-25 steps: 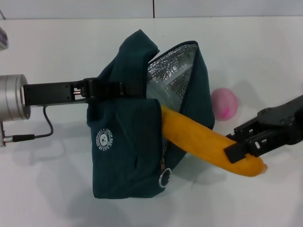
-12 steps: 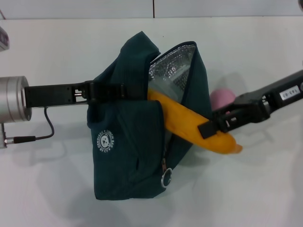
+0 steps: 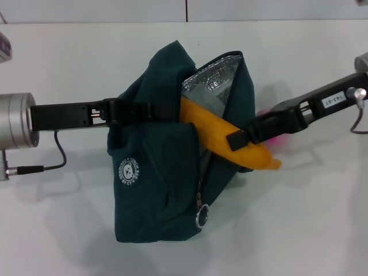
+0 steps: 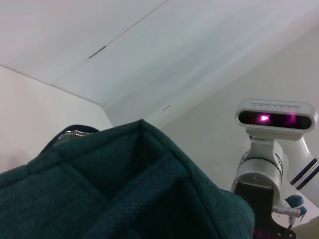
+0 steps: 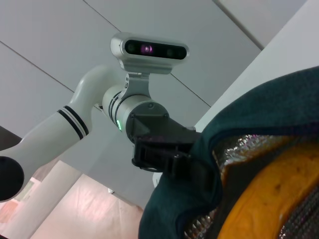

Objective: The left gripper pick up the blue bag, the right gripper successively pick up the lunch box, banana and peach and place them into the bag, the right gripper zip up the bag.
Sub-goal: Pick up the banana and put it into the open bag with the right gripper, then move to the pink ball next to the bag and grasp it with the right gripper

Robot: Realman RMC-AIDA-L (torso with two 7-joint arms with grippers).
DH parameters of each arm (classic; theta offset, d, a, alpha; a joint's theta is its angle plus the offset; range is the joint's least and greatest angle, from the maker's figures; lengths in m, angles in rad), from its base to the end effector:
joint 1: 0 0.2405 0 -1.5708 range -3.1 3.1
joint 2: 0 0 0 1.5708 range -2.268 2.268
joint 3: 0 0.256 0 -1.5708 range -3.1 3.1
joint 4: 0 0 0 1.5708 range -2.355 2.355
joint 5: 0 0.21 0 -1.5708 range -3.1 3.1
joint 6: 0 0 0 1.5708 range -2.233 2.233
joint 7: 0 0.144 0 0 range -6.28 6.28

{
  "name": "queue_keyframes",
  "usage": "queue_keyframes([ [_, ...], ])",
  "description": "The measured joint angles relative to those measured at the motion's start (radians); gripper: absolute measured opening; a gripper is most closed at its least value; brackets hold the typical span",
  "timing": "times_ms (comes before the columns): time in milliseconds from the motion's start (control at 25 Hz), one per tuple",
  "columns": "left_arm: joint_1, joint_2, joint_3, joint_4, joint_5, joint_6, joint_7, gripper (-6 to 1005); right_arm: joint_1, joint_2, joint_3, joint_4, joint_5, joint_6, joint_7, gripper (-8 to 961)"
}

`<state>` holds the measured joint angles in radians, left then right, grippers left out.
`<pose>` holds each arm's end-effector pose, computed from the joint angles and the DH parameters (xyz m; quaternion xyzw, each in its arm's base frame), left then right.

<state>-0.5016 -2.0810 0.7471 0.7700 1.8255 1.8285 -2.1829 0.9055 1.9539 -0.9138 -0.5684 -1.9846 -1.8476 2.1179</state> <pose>-0.2218 0.3084 0.0240 0.8121 0.4770 0.3259 0.0827 0.1403 0.3619 0.0121 0.9126 -0.3472 -0.1391 0.1654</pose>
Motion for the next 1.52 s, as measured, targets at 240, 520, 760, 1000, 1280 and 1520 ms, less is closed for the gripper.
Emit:
queue_keyframes([
  [240,0.007,-0.001,0.000,-0.001,0.000,0.000,0.006,53,0.015,0.012,-0.016,0.001,-0.003,0.049,0.014,507],
  [520,0.011,-0.001,0.000,-0.011,0.000,0.000,0.016,53,0.025,0.021,-0.019,0.002,-0.007,0.078,0.026,516],
  [760,0.011,-0.001,0.000,-0.011,0.000,0.000,0.017,53,0.029,0.023,-0.009,0.002,0.008,0.098,0.042,524],
  [1000,0.011,-0.001,0.000,-0.011,0.000,0.000,0.017,53,0.038,0.023,-0.008,0.002,0.015,0.097,0.050,553],
  [1280,0.016,0.002,-0.008,-0.011,0.000,0.000,0.017,53,0.029,0.007,-0.006,-0.012,0.015,0.090,0.052,603],
  [1520,0.017,0.006,-0.013,-0.011,0.000,-0.003,0.016,53,-0.046,-0.054,0.075,-0.045,0.017,0.075,0.049,602],
])
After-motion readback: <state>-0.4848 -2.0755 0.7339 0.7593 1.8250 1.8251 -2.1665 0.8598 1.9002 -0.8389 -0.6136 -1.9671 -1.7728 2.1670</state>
